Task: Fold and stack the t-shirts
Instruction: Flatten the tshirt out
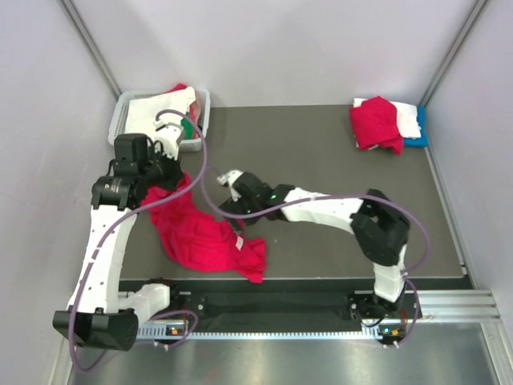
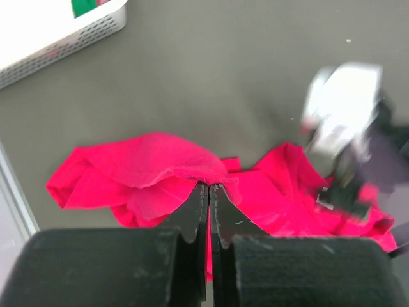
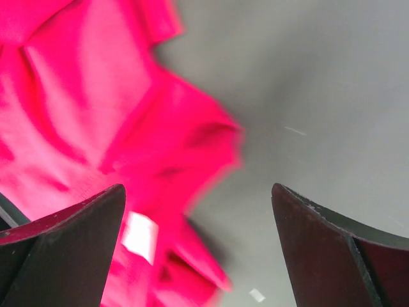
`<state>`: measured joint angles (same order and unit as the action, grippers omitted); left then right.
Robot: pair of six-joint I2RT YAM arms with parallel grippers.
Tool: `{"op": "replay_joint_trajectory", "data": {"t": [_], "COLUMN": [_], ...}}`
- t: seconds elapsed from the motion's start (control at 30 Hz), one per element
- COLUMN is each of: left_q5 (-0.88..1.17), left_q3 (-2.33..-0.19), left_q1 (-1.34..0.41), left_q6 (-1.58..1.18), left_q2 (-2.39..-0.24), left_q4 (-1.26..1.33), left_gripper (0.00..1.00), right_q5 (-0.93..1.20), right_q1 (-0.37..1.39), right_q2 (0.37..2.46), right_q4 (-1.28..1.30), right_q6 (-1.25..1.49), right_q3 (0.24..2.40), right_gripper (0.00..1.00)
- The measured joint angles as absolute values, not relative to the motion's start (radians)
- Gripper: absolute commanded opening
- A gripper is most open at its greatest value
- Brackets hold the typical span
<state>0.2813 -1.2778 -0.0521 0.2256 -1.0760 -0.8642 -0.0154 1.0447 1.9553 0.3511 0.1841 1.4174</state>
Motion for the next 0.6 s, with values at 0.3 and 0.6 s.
{"op": "replay_joint_trajectory", "data": {"t": [0.3,0.6], "left_q5": [0.217,0.042], "left_q3": [-1.313,-1.311], "left_q1": [-0.068,-0.059], "left_q6": [0.22,0.216], "left_q2": [-1.075,-1.02], "left_q4": [-0.863,-0.855], "left_gripper": [0.0,0.0], "right_q5": [0.001,0.063], "right_q1": [0.968,1.005], "right_q2": [1.807,1.874], "right_q4": [0.21,0.228], "right_q6": [0.252,0.253], "right_q3": [1.337,1.35], "right_gripper": [0.85,0.83]}}
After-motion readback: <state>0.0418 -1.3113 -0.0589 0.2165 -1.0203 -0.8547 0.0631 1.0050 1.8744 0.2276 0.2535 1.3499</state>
